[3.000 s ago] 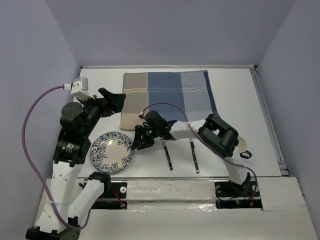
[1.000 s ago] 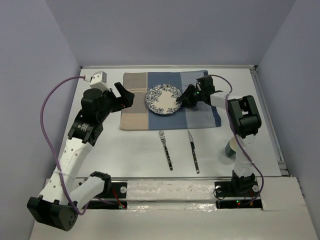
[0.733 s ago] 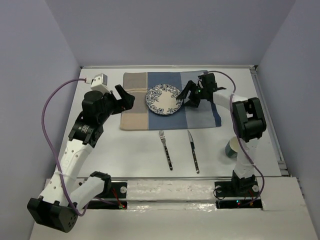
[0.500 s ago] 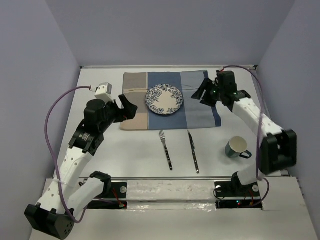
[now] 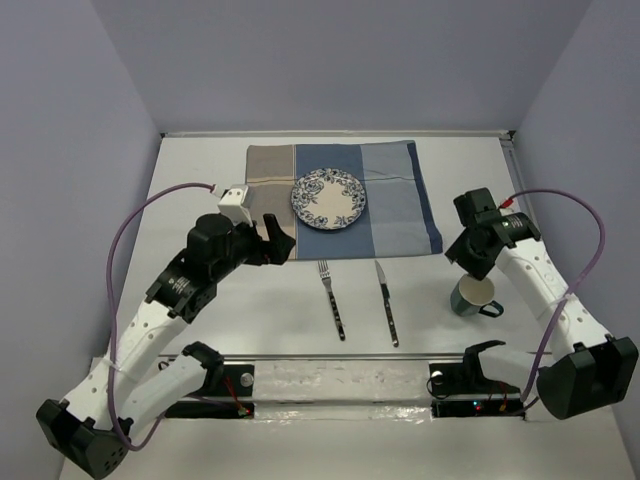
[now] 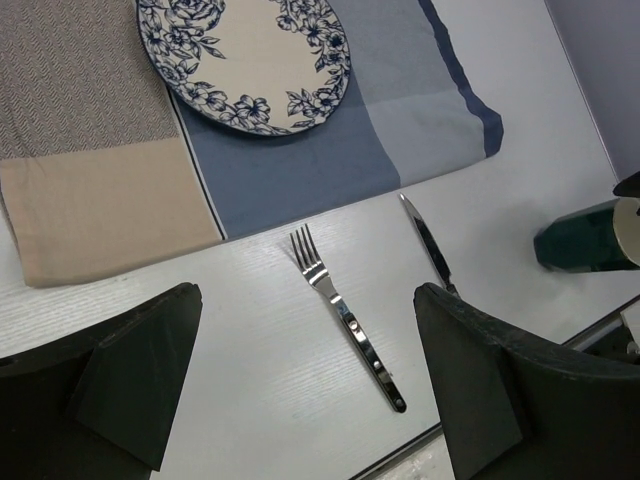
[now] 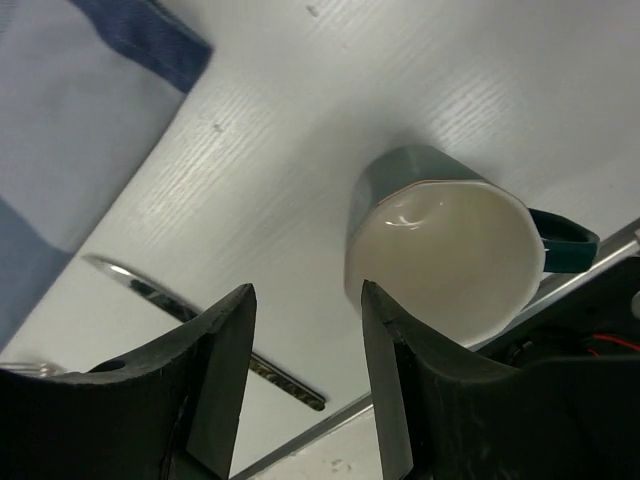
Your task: Set the dinner table for one person
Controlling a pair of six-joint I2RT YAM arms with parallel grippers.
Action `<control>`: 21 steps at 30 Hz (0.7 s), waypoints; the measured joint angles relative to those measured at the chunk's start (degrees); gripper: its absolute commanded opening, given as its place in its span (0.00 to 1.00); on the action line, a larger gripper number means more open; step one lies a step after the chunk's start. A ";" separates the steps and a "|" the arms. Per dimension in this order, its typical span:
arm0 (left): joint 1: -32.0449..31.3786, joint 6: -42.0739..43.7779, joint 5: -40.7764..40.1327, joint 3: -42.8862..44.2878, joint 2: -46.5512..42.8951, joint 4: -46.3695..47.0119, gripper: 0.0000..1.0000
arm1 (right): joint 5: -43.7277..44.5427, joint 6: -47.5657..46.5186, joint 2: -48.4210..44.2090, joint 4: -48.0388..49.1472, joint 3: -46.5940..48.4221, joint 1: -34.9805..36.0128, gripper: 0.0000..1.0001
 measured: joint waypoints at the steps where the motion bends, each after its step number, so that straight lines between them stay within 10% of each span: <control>1: -0.24 -0.02 0.02 0.00 -0.09 0.02 0.99 | 0.85 0.83 0.39 -0.79 -0.87 -0.24 0.53; 9: -0.96 -0.02 -0.11 0.02 -1.36 0.04 0.99 | 1.40 2.47 4.35 0.24 -4.76 -0.44 0.47; 13: -1.09 0.00 -0.44 0.37 -1.38 -0.04 0.99 | 1.40 2.34 5.44 1.64 -8.00 -0.98 0.00; 21: -1.11 -0.81 -1.55 2.21 -1.44 0.46 0.99 | 5.75 -8.02 7.39 0.33 1.27 -1.07 0.00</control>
